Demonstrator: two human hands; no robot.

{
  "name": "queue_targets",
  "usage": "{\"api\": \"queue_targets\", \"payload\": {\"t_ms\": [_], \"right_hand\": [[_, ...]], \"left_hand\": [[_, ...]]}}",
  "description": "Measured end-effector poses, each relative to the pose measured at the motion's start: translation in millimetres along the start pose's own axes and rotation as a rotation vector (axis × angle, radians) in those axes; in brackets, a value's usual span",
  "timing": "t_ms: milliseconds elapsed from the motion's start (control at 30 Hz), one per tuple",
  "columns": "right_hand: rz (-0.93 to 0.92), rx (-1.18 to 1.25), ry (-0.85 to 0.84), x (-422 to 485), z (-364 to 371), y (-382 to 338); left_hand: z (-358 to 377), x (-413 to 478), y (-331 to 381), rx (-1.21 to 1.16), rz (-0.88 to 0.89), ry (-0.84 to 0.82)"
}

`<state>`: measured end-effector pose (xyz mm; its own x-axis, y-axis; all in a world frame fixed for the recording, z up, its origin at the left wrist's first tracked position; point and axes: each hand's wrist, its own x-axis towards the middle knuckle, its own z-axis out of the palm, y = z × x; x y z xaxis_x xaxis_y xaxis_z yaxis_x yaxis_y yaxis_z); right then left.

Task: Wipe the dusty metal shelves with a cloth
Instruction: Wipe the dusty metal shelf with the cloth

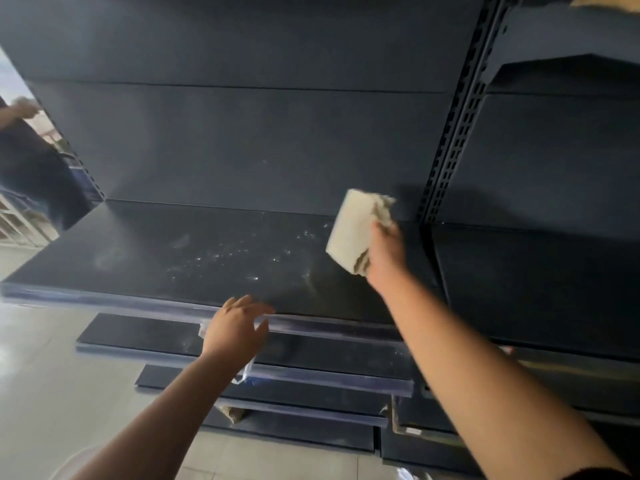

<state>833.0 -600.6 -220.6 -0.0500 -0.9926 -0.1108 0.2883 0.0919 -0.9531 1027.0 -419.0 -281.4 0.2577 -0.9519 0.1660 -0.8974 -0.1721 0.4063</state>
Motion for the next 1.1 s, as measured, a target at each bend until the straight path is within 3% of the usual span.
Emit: {"api": "queue_targets", "payload": {"t_ms": [133, 233, 367, 433, 600, 667, 767, 867, 1000, 1100], "right_hand": [[-0.36, -0.52, 0.243, 3.6, -56.1, -28.0], [-0.418, -0.838, 0.292, -6.8, -76.4, -17.2], [-0.206, -1.389, -0.065, -22.6, -52.6, 49.9], [-0.244, -1.549, -0.169, -35.8, -19.2, 79.6], [-0.154, -1.334, -0.298, -84.3, 117.8, 107.2], [0.007, -0.951, -0.284, -97.8, 167.4, 108.6], [0.234, -0.285, -0.09, -107.4, 215.4, 94.7], [0.242, 0.003, 0.049, -99.4, 214.5, 69.3], [-0.007, 0.078, 0.191, -57.3, 150.0, 35.3], [-0.275, -0.354, 0.44, -16.1, 73.6, 21.3]], "left_hand": [[-4.2, 1.9, -12.6, -0.016, 0.131, -0.024], [-9.7, 7.1, -30.0, -0.023, 0.236, -0.076], [-22.2, 13.4, -57.6, -0.016, 0.306, -0.064], [-29.3, 17.6, -74.6, -0.017, 0.326, -0.053], [-51.7, 26.8, -129.8, -0.019, 0.348, -0.031], [-61.7, 30.3, -148.5, -0.031, 0.34, -0.02], [-74.3, 35.2, -169.1, -0.055, 0.331, -0.021], [-82.2, 37.8, -177.8, -0.065, 0.306, -0.059], [-89.2, 46.8, -182.5, -0.097, 0.255, -0.132], [-93.2, 54.8, -186.5, -0.117, 0.204, -0.232]]}}
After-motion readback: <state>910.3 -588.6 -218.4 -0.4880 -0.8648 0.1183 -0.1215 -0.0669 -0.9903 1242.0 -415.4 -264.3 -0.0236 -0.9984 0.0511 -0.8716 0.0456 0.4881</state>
